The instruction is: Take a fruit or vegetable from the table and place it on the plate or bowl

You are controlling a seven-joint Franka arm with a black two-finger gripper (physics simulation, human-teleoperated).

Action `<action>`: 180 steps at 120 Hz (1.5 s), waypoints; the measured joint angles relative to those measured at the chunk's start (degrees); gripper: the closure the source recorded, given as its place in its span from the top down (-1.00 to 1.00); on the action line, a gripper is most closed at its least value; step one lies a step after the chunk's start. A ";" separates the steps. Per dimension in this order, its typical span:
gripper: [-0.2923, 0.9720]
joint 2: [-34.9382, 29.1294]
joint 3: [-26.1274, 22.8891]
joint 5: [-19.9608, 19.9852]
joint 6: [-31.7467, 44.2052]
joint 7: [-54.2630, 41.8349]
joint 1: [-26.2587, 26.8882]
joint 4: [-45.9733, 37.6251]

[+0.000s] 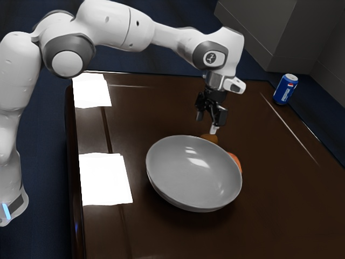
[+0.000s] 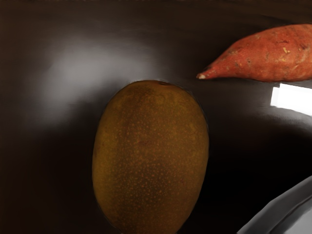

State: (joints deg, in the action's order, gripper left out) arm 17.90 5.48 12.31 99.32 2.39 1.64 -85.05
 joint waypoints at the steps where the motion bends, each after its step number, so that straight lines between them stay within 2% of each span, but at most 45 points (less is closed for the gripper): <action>1: 0.54 0.04 -0.02 -0.08 0.15 0.03 0.01 -0.01; 44: 0.54 1.51 -0.23 -2.72 3.65 0.89 0.71 -0.97; 106: 0.54 6.88 0.08 -2.33 6.71 0.53 0.58 -0.28; 110: 0.49 7.03 0.05 -2.30 6.86 0.48 0.70 -0.25; 135: -0.11 7.13 0.04 -2.53 7.44 0.28 0.60 -0.23; 154: -0.18 5.93 -0.03 -3.03 7.52 0.25 0.49 0.41; 166: -0.21 2.76 -0.20 -3.44 7.35 0.14 0.79 0.53; 180: -0.23 -1.86 -0.25 -4.27 6.83 -0.13 4.60 -0.06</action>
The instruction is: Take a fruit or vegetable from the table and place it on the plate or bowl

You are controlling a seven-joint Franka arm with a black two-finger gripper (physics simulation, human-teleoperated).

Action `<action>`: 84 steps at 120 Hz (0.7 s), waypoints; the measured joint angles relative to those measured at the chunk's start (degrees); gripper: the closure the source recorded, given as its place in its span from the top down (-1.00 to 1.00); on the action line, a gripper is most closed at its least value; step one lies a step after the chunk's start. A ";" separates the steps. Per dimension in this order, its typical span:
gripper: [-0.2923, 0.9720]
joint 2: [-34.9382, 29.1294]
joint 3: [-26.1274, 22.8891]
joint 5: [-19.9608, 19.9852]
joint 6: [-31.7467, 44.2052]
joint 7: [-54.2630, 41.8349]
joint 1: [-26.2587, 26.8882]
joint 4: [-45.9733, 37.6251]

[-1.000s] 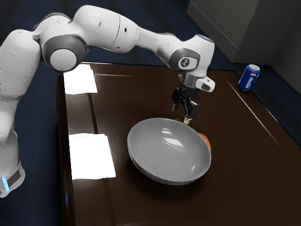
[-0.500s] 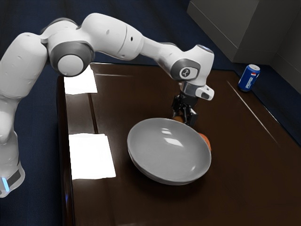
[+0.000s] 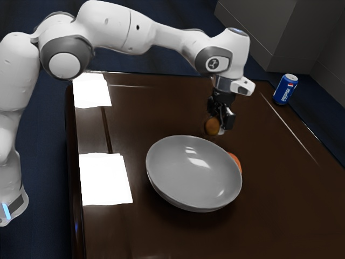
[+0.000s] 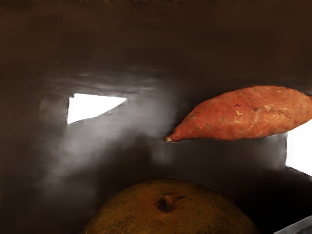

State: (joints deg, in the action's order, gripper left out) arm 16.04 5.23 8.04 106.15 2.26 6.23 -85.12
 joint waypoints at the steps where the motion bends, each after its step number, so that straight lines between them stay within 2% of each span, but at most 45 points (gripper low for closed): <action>1: -0.23 -0.51 0.01 -0.22 -0.10 -0.02 0.41 -0.27; 18: -0.21 -8.24 0.07 -3.36 -1.43 -0.38 6.55 -6.62; 46: -0.20 -9.27 -0.04 -4.76 -2.10 -0.96 16.95 -10.25; 61: -0.20 -9.44 -0.04 -4.87 -2.22 -1.23 18.05 -10.26; 72: 0.14 -9.97 0.01 -4.47 -2.41 -1.94 17.93 -10.09; 84: 0.34 -10.01 0.21 -3.75 -2.39 -3.56 17.80 -9.82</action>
State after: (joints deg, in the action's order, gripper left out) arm 6.03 5.45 4.29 103.76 -1.30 24.03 -94.93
